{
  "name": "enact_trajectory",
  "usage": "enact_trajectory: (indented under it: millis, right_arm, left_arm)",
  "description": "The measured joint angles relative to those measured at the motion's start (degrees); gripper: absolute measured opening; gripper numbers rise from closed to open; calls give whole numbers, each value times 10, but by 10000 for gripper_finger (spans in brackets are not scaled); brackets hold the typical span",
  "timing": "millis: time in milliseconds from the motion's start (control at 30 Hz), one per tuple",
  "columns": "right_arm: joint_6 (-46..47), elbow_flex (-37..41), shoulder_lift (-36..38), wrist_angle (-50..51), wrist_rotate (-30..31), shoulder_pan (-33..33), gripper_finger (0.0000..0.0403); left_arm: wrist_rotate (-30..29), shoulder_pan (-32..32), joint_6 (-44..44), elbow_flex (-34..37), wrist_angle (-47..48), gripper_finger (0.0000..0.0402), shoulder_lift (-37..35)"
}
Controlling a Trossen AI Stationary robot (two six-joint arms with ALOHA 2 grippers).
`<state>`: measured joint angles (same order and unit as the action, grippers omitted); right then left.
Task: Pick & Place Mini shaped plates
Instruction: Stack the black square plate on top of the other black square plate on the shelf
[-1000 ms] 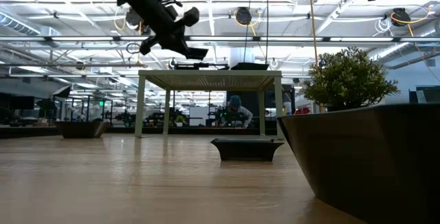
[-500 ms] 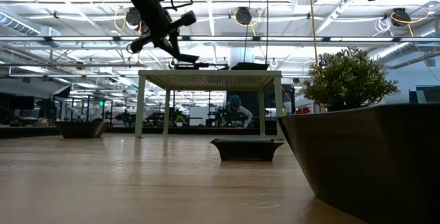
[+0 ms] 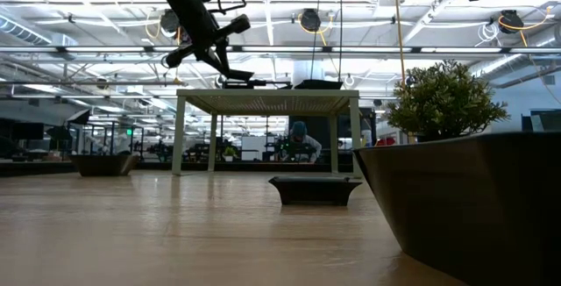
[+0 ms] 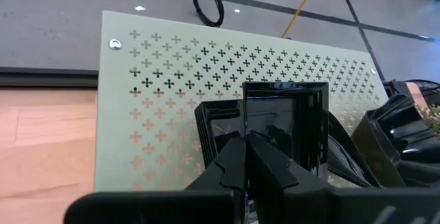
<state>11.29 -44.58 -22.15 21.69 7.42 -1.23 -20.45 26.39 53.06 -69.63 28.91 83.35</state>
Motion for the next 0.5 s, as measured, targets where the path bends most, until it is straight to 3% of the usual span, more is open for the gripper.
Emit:
enact_trajectory:
  millis: [500]
  right_arm:
    - [0,0,0,0,0,0,105]
  left_arm:
    - [-19,-10,7,0,0,10,0]
